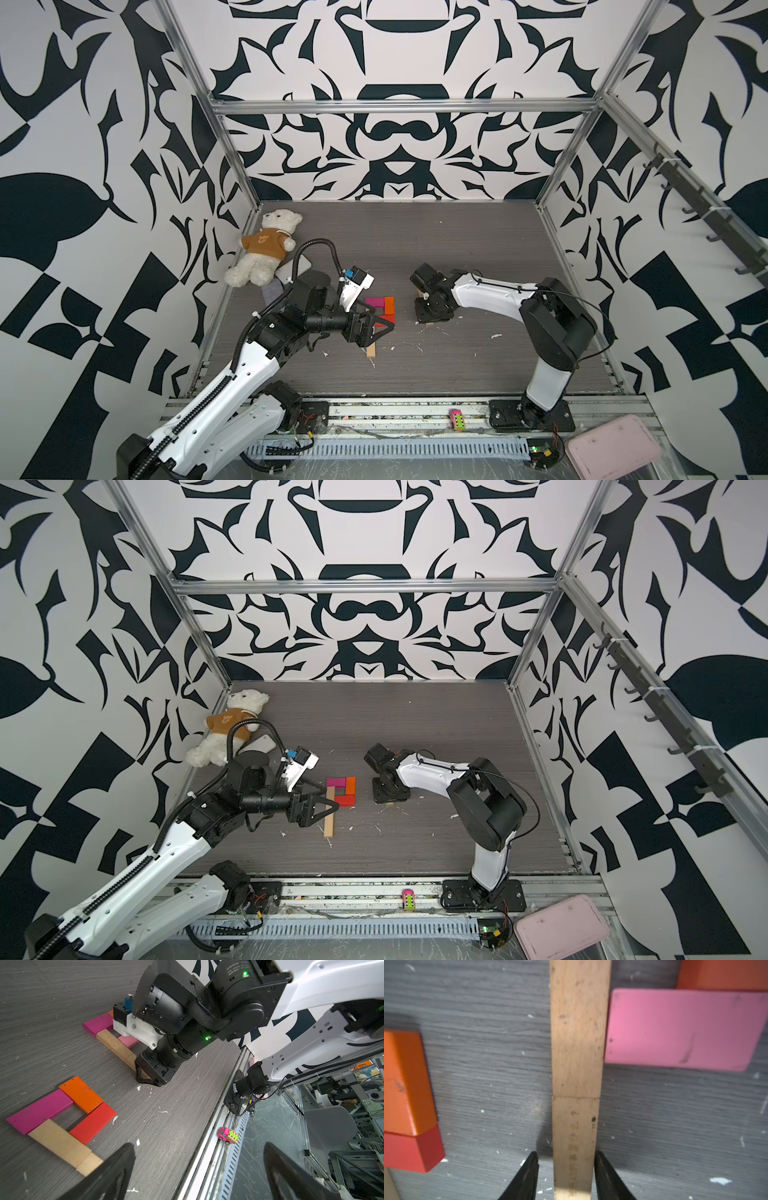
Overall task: Assemble the letter p with building blocks
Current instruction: Assemble the building block at the center of the board, then reset both arms
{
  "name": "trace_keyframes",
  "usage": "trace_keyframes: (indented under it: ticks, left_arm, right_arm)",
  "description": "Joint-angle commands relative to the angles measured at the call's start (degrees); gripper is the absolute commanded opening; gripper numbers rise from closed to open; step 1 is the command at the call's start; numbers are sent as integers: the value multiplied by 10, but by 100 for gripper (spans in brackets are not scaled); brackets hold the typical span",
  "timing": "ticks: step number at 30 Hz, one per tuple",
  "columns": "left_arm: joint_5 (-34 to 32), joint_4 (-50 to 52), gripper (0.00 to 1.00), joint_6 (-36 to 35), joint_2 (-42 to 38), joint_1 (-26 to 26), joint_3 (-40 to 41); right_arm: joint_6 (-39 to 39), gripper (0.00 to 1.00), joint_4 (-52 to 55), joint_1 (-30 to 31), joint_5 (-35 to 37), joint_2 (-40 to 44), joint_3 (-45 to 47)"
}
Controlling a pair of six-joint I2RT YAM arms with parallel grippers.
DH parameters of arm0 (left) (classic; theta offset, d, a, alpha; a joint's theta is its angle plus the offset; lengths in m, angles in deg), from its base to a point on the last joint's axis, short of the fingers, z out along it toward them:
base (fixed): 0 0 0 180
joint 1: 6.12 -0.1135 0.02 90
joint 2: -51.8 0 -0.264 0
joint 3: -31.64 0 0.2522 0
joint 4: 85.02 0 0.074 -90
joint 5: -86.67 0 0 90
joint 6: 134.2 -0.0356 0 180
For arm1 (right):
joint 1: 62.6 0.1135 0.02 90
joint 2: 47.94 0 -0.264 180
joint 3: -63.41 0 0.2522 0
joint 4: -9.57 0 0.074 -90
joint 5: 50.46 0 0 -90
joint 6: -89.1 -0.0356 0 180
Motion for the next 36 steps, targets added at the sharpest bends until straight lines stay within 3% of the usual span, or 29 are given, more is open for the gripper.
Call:
trace_keyframes:
  ticks: [1,13,22,31,34,36]
  left_arm:
    - [1,1,99,-2,1,1,3]
    - [-2,2,99,-3,-2,1,4]
    - [-7,2,99,-6,-2,0,4]
    - [-18,1,99,-11,-2,1,5]
    - [-27,-3,99,-13,1,1,5]
    - [-35,-7,99,-13,7,0,5]
  right_arm:
    - [-11,47,22,-8,32,-18,1]
    - [8,57,18,-23,7,19,-29]
    - [45,68,43,-34,4,78,-106]
    - [67,76,15,-94,-27,126,-125]
    - [66,92,-19,-118,-49,144,-118]
    - [66,95,-51,-131,-65,159,-108]
